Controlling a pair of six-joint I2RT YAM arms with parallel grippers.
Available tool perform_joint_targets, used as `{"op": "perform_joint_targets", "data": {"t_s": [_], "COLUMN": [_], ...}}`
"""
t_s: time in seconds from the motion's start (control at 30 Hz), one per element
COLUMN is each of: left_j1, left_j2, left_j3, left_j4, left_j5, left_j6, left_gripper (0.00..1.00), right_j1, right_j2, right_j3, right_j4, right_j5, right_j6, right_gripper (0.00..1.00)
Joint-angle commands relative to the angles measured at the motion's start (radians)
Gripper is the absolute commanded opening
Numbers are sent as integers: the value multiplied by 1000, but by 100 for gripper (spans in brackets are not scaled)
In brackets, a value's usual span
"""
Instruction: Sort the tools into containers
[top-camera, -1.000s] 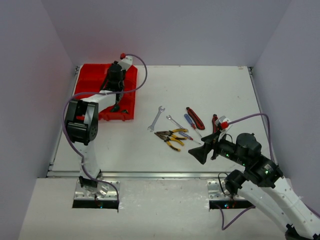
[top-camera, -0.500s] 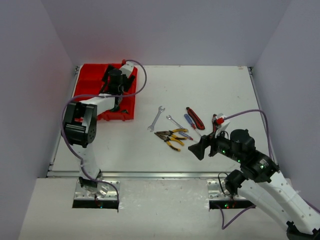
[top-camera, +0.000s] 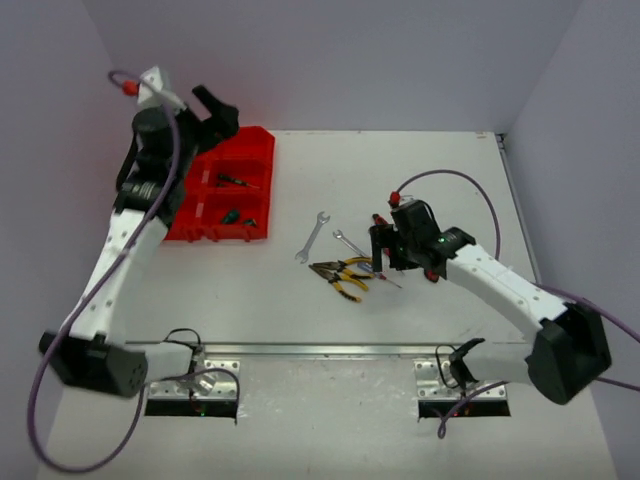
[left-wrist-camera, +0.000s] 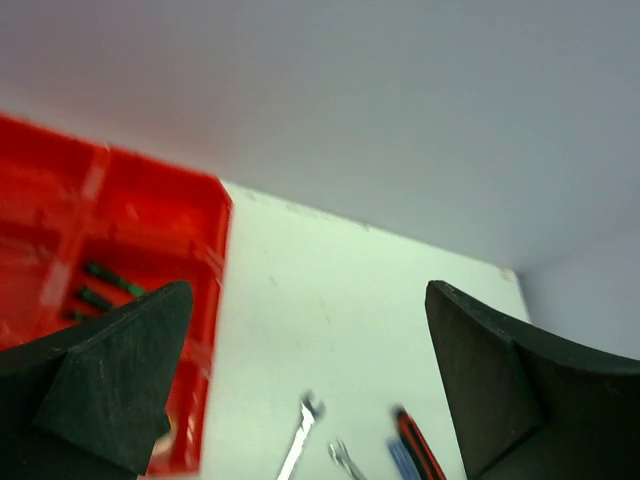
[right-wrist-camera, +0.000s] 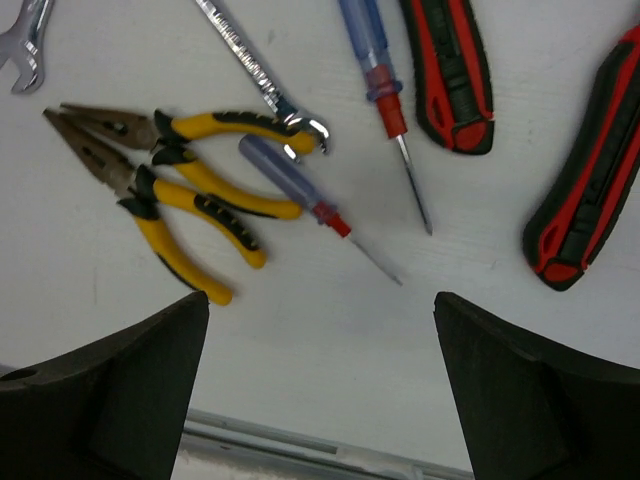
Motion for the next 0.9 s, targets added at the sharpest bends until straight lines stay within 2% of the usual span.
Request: {"op": "perform_joint_targets", "data": {"t_s": [0.0,0.07,0.2,0.33,0.47,0.63,0.87], "left_j1": [3,2,2,1,1,1,-15], "left_j2": [-317,-369,-434,-483,-503,-521,-545], "left_j3": [-406,-449,-508,-644,-686,-697,-707], "left_j4": [163,117,-108,-84,-93,-78,-78], "left_j5": [401,415,375,458,443,516,512], "left_j6": [-171,-142,-27,18,43,52,50], "left_gripper": [100,100,100,100,100,100,100], "right_j1": [-132,-138,-137,-137,-136,-136,-137], "right_j2": [186,264,419,513,580,639,741], "right_j3": [136,167,258,289,308,334,362], "right_j4": [15,12,3,-5,7,6,-11], "right_j5": [-102,-111,-107,-41,-38,12,18], "right_j6": [-88,-146,-217,-248,-241,-248,-254], "right_gripper": [74,67,40,31,29,32,31]}}
